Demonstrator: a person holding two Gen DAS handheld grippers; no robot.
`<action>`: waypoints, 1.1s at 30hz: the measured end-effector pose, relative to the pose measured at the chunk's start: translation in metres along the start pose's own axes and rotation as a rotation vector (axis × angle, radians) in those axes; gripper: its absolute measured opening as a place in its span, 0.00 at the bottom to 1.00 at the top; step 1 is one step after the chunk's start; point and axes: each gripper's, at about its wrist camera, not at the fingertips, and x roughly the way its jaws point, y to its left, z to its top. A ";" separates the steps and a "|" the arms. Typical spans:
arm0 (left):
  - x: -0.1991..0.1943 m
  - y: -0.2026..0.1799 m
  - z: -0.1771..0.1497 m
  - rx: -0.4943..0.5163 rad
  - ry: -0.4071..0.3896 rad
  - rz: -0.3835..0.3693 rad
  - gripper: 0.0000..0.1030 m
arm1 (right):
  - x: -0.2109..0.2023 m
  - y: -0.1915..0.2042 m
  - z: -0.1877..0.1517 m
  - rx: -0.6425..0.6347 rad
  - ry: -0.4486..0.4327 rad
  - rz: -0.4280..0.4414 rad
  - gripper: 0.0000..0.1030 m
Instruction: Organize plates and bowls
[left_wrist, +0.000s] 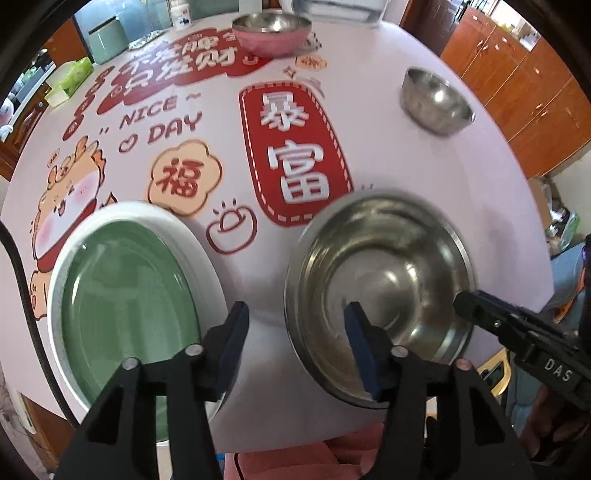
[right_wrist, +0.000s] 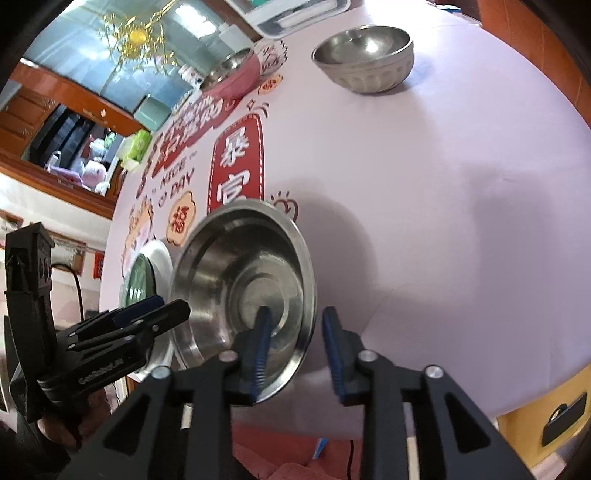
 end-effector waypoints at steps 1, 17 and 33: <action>-0.004 0.000 0.001 0.002 -0.008 0.006 0.53 | -0.002 0.000 0.001 0.006 -0.008 0.004 0.29; -0.076 0.013 0.050 0.027 -0.185 0.062 0.67 | -0.026 0.029 0.037 -0.033 -0.102 0.036 0.42; -0.100 0.048 0.139 -0.021 -0.235 0.115 0.67 | -0.023 0.073 0.127 -0.097 -0.157 0.026 0.43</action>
